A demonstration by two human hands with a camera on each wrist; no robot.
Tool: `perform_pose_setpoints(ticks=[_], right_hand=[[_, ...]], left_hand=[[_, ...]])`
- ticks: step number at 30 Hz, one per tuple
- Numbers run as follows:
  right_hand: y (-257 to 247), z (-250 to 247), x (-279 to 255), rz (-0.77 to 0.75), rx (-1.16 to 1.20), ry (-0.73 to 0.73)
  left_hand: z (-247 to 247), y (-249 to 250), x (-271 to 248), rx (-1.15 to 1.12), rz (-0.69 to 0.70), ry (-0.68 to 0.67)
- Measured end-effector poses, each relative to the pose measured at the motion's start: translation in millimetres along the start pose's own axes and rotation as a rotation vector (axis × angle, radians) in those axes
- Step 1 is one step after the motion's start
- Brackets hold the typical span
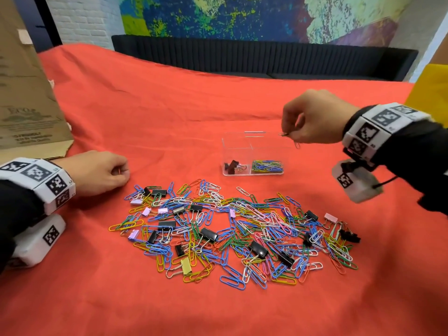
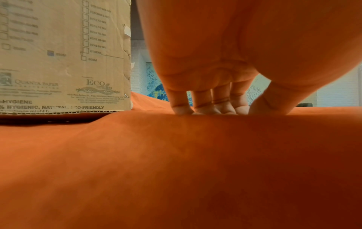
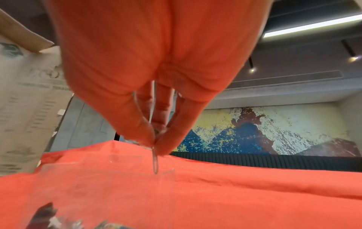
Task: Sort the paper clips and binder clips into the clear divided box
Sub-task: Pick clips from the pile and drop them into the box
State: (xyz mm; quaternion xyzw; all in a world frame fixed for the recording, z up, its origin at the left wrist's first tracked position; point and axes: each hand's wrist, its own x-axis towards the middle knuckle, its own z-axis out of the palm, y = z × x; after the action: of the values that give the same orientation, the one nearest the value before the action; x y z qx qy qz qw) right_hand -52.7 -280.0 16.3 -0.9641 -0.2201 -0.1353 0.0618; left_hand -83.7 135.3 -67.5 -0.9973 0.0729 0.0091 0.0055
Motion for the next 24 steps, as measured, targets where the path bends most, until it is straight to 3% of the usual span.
perform_pose_setpoints(ticks=[7, 14, 18, 20, 24], right_hand=[[-7.0, 24.0, 12.8, 0.01, 0.061, 0.079], [-0.5, 17.1, 4.5, 0.033, 0.148, 0.095], [-5.9, 8.7, -13.3, -0.036, 0.132, 0.15], [-8.9, 8.1, -27.8, -0.058, 0.139, 0.016], [-12.3, 20.7, -55.7, -0.088, 0.047, -0.5]], left_hand=[[-0.7, 1.5, -0.5, 0.006, 0.007, -0.016], [-2.3, 4.1, -1.7, 0.007, -0.003, -0.009], [-2.4, 4.3, -1.8, 0.019, 0.0, -0.01], [-2.2, 4.1, -2.0, 0.014, -0.001, -0.011], [-1.3, 4.0, -1.1, -0.002, -0.005, -0.012]])
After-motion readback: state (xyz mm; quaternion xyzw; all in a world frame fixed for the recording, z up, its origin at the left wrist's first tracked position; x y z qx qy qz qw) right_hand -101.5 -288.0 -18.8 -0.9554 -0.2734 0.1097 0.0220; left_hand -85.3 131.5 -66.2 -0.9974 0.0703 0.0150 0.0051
